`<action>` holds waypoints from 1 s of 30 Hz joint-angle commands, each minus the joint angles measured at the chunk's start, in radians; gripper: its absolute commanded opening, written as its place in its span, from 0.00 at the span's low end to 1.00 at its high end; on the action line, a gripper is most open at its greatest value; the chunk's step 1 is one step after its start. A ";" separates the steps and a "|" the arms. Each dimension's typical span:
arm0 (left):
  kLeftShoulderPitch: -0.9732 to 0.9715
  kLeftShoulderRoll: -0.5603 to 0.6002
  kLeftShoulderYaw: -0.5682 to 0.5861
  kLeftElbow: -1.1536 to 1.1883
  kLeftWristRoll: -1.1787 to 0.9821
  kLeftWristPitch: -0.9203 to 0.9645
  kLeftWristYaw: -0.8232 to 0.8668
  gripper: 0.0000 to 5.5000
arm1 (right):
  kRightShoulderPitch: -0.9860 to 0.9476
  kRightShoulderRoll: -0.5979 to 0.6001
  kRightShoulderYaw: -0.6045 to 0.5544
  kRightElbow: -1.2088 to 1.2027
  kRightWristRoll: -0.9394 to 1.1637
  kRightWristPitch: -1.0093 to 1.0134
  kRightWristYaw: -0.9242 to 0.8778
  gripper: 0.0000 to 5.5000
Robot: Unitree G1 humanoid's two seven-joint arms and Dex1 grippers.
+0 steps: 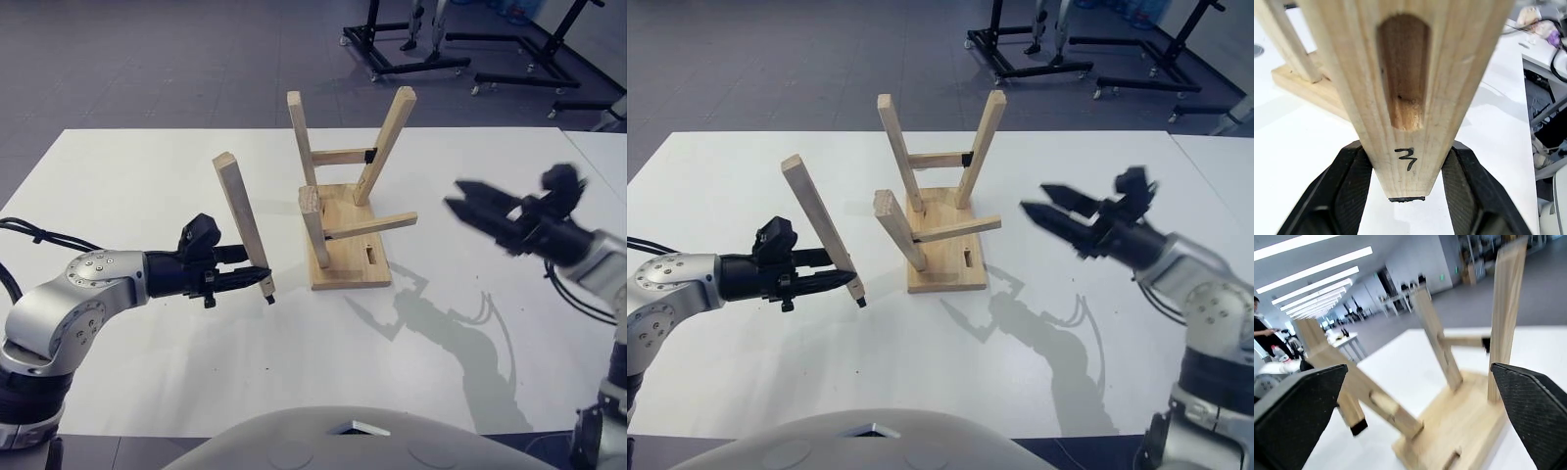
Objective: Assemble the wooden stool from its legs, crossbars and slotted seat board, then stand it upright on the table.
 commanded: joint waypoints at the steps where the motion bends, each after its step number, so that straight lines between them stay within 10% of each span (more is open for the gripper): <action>1: -0.057 0.038 0.002 -0.044 -0.002 -0.013 -0.035 0.37 | -0.214 0.013 0.027 0.016 0.173 0.081 -0.100 0.98; 13: -0.209 0.114 -0.028 -0.069 0.006 0.006 -0.105 0.37 | -0.401 0.254 0.331 -0.161 0.539 0.088 -0.432 0.98; 30: -0.275 0.083 -0.070 -0.061 0.009 0.013 -0.076 0.37 | -0.423 0.473 0.613 -0.189 0.295 0.019 -0.501 0.89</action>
